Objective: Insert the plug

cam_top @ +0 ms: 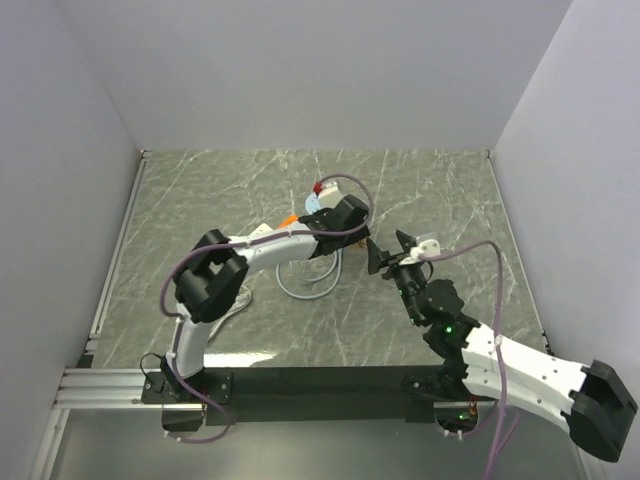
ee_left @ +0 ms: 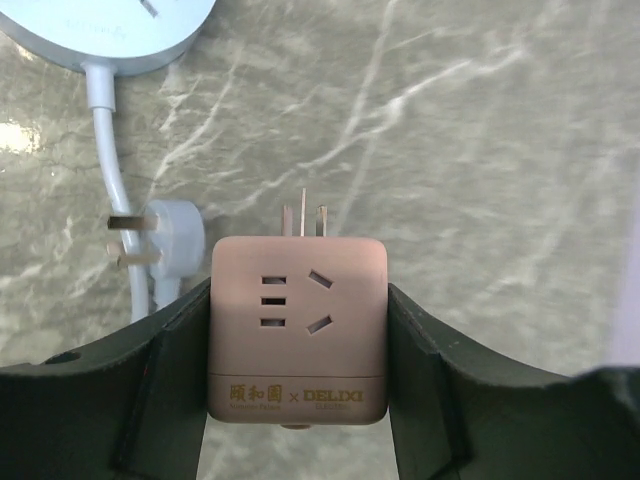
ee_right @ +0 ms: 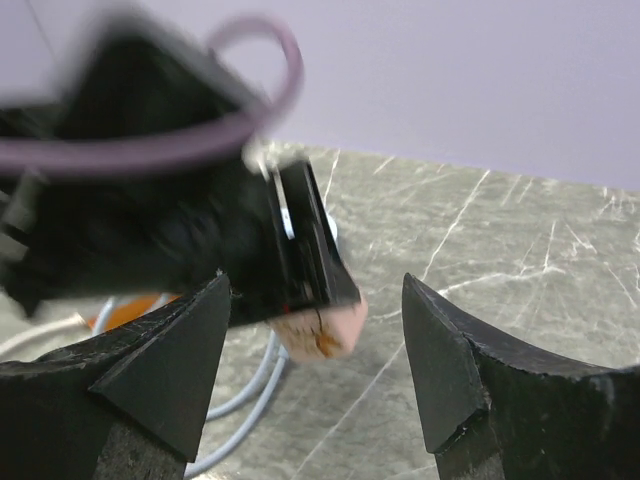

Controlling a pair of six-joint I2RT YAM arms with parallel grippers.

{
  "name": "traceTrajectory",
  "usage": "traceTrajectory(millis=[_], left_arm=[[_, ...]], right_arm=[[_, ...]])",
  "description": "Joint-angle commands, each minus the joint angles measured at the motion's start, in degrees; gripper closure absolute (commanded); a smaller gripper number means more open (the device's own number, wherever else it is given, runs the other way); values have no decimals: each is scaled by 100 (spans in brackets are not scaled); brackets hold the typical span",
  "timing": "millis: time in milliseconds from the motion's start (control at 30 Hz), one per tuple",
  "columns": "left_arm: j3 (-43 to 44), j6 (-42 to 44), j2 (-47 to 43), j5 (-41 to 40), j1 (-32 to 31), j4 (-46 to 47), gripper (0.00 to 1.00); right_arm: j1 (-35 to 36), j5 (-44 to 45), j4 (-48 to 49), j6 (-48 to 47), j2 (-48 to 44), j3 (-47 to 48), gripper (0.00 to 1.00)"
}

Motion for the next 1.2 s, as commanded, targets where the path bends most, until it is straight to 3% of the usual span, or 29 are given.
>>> traceTrajectory(millis=[0,167,367,533,567,667,733,767,1167], left_arm=[[481,266,370,-397,-63,-362,99],[657,424,547,-818,-72,-397,99],[1192,696,907,-1039,-72,-695,98],[1141,925,917,-531,-28,-512,80],[1010,951,873,-477,-28,-363,66],[904,1057,741,-284,-19,-239,48],[930,1075,732,-213,-10,-274,41],[956,1023,732,-187,-10,-361,23],[87,1443,-85,393,139,332,13]], right_arm=[[-48,195,-54,365,-533,-117,24],[-65,46,-143,375,-667,-117,24],[-74,125,-143,357,325,181,23],[-74,54,-108,445,704,182,22],[-74,72,-108,445,695,173,23],[-74,98,-151,584,608,103,22],[-74,124,-160,603,555,50,22],[-74,124,-195,620,546,32,22],[-109,37,-257,997,967,76,21]])
